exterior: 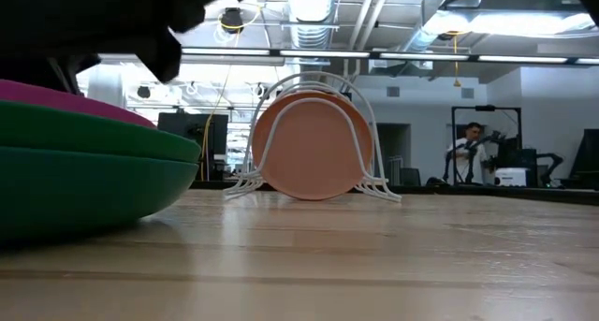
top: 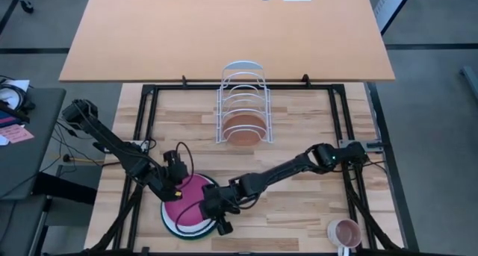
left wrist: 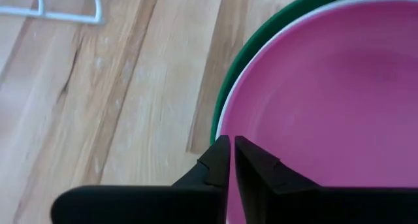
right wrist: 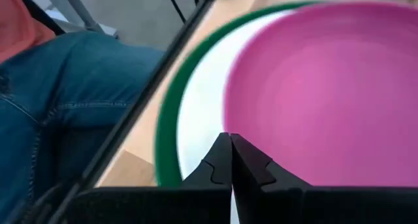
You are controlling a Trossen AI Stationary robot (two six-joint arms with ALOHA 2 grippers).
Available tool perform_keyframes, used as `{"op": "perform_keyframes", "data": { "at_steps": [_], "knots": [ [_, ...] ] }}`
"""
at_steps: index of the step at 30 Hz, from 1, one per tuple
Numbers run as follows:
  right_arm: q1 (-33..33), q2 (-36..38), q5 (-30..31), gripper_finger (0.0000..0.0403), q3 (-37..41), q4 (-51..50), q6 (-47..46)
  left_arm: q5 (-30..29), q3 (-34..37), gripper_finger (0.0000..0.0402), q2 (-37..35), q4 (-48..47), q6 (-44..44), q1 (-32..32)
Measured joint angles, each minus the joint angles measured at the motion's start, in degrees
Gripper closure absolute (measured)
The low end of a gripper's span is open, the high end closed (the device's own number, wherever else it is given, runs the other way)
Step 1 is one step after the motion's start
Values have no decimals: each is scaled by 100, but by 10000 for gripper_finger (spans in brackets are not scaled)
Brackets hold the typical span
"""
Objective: Sort dishes
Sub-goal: Put the pink plate on the dish rack
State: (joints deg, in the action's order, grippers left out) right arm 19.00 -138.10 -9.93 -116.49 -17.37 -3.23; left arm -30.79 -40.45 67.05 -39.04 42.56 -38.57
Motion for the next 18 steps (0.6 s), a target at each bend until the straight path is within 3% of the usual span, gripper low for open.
{"op": "perform_keyframes", "data": {
  "at_steps": [18],
  "knots": [
    [-33, 2, -4, 402, 0, -425, -133, -15, -76, 354, 0, -7, -126, 0]
  ]
}}
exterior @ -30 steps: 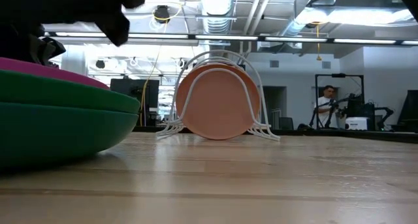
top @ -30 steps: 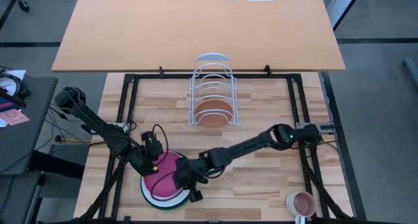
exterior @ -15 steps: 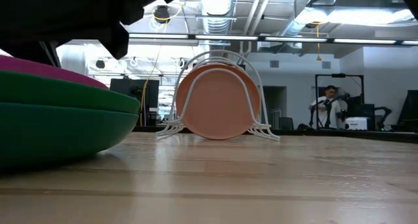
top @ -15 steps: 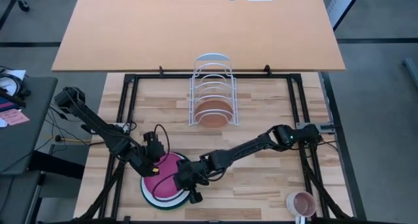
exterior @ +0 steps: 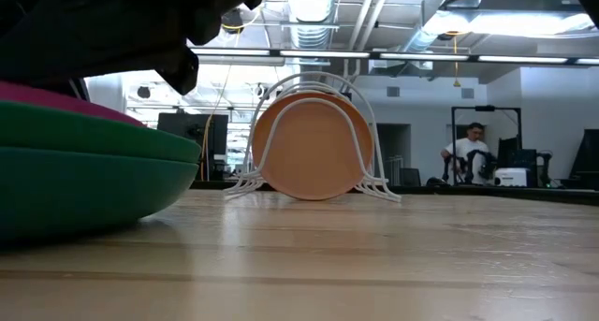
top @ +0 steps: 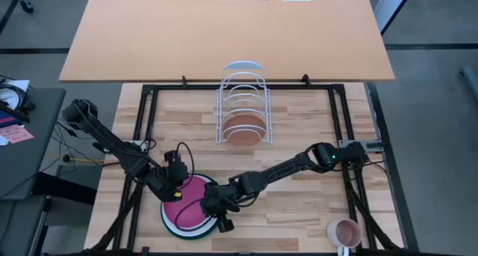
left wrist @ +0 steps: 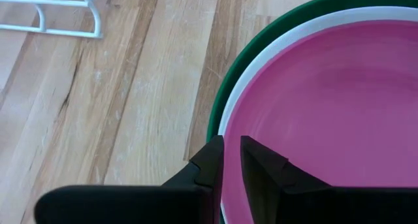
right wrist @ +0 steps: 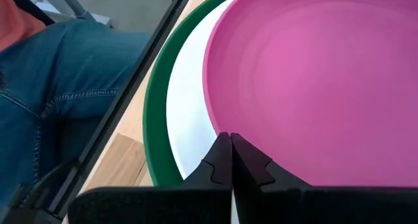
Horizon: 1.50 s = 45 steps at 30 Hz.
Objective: Sort dishes
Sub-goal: Put the pink plate on the dish rack
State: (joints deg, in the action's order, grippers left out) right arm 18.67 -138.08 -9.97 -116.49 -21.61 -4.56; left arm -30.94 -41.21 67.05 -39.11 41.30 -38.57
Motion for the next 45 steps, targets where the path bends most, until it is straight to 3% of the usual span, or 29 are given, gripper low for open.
{"op": "perform_keyframes", "data": {
  "at_steps": [22, 28, 39, 45],
  "knots": [
    [-82, -356, -62, 403, -11, 183, -57, 55, -9, 354, 0, -44, 80, 2],
    [-126, -363, -40, 403, -7, 149, -149, 86, -355, 352, -9, -834, 527, 0],
    [-124, -369, -39, 403, -2, 137, -210, 181, -807, 300, -9, -1462, 902, 2],
    [-121, -374, -35, 403, 0, 145, -237, 271, -909, 275, -10, -2264, 1426, 0]
  ]
}}
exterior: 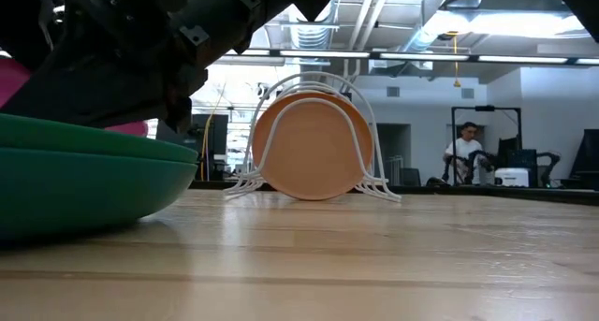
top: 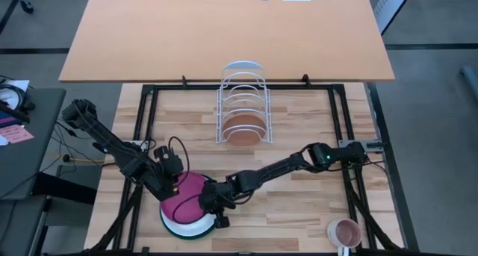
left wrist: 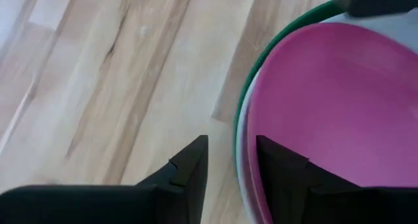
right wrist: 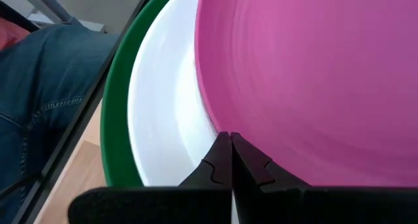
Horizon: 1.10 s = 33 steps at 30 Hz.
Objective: Sort dishes
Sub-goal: Put the pink plate on the dish rack
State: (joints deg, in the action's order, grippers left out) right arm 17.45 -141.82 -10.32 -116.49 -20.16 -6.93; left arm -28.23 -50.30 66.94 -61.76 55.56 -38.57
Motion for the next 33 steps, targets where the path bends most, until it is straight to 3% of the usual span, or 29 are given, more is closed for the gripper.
{"op": "perform_keyframes", "data": {
  "at_steps": [14, 18, 24, 33],
  "knots": [
    [2, 0, -29, 403, 0, -2, -23, 160, 0, 266, 2, -184, -91, 2],
    [2, 0, -29, 403, 0, 1, -21, 174, 0, 297, 77, -173, -264, 2],
    [2, 0, -29, 403, 0, 21, -19, 306, 0, 387, 280, -151, -601, 2],
    [2, 79, -3, 403, 0, -55, 104, 236, -103, 397, 202, -229, -766, 4]
  ]
}}
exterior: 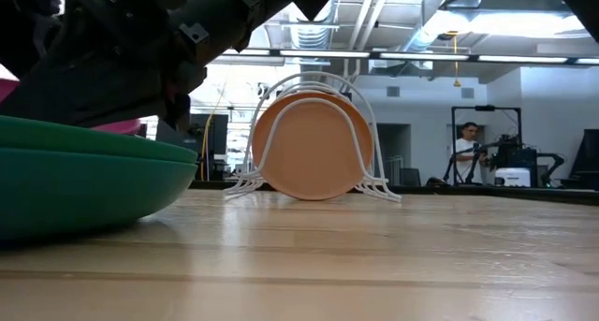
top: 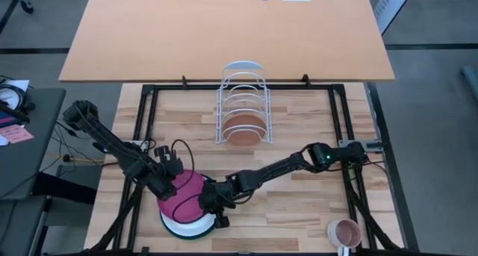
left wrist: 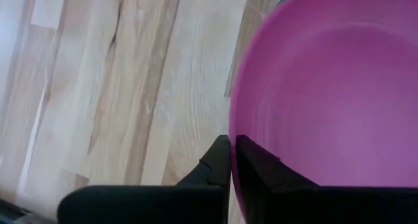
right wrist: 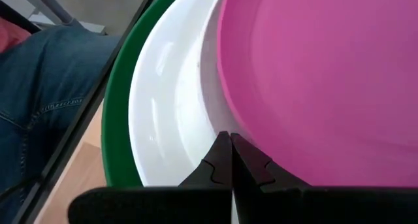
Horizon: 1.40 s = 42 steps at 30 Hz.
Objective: Sort dishes
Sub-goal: Put the pink plate on the dish rack
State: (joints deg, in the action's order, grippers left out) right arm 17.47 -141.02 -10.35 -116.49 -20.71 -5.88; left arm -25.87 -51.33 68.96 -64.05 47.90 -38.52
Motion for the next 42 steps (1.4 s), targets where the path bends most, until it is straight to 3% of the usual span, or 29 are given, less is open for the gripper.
{"op": "perform_keyframes", "data": {
  "at_steps": [10, 16, 26, 35, 42],
  "knots": [
    [48, 821, 201, 403, 18, -1120, -107, -784, -921, 401, -150, -744, -292, -4],
    [251, 1451, 1322, 397, 17, -2121, -123, -1373, -1416, 401, -149, -1012, -578, -4],
    [752, 2643, 3332, 395, 9, -3836, -605, -3779, -2481, 401, -305, -1230, -1367, 12],
    [1016, 3571, 4956, 395, 0, -4719, -931, -6025, -2509, 401, -919, -1322, -1611, 153],
    [1067, 3662, 5405, 395, 0, -5417, -1796, -6136, -2328, 401, -1535, -1486, -1442, 418]
  ]
}}
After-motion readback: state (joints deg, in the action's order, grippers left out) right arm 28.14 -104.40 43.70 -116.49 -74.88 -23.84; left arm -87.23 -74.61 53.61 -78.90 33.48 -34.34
